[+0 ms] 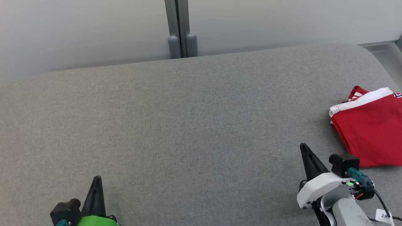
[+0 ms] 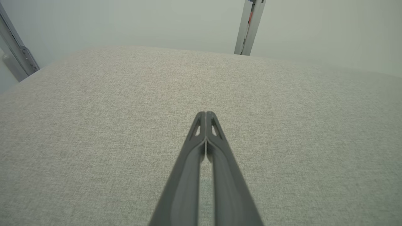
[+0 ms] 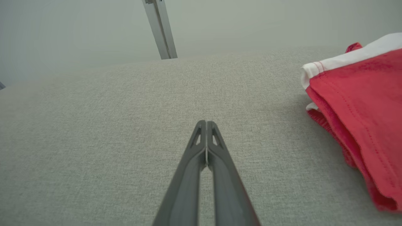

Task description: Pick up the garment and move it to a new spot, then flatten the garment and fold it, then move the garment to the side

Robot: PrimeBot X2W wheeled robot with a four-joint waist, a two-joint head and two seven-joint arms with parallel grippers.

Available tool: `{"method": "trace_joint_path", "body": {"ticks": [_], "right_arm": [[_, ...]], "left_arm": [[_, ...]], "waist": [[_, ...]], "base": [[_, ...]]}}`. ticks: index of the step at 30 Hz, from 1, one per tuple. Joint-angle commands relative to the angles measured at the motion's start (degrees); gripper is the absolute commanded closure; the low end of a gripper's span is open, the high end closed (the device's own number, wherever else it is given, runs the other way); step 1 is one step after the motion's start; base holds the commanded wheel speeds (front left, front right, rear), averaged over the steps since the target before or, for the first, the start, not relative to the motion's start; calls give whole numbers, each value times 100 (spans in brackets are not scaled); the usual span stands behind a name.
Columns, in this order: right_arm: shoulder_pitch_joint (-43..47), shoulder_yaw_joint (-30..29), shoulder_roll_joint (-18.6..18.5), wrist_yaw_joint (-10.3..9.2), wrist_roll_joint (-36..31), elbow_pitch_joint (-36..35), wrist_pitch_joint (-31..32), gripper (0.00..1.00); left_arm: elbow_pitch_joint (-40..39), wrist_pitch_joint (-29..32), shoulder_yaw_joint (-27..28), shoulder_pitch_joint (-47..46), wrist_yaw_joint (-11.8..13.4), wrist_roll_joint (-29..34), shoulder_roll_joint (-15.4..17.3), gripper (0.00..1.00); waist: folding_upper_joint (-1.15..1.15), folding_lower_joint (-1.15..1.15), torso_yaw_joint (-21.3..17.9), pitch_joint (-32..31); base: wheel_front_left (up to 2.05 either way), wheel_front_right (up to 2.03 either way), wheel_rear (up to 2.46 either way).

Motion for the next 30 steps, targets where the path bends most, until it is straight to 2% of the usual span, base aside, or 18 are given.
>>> {"method": "trace_joint_path", "body": {"ticks": [1, 12, 30], "right_arm": [[-116, -71, -23, 0, 271, -98, 73, 100], [35, -140, -32, -1, 1589, -380, 366, 100], [177, -274, -44, -2, 3197, -675, 765, 100]], "left_arm": [[-80, 60, 38, -57, 0, -278, 23, 100], [-165, 395, 111, -184, 2, -1547, 24, 100], [-254, 808, 197, -349, 4, -3122, 25, 100]], "waist": [[0, 0, 1, -3], [0, 0, 8, -25], [0, 0, 18, -58]], "base": [[0, 0, 0], [0, 0, 0], [0, 0, 0]]}}
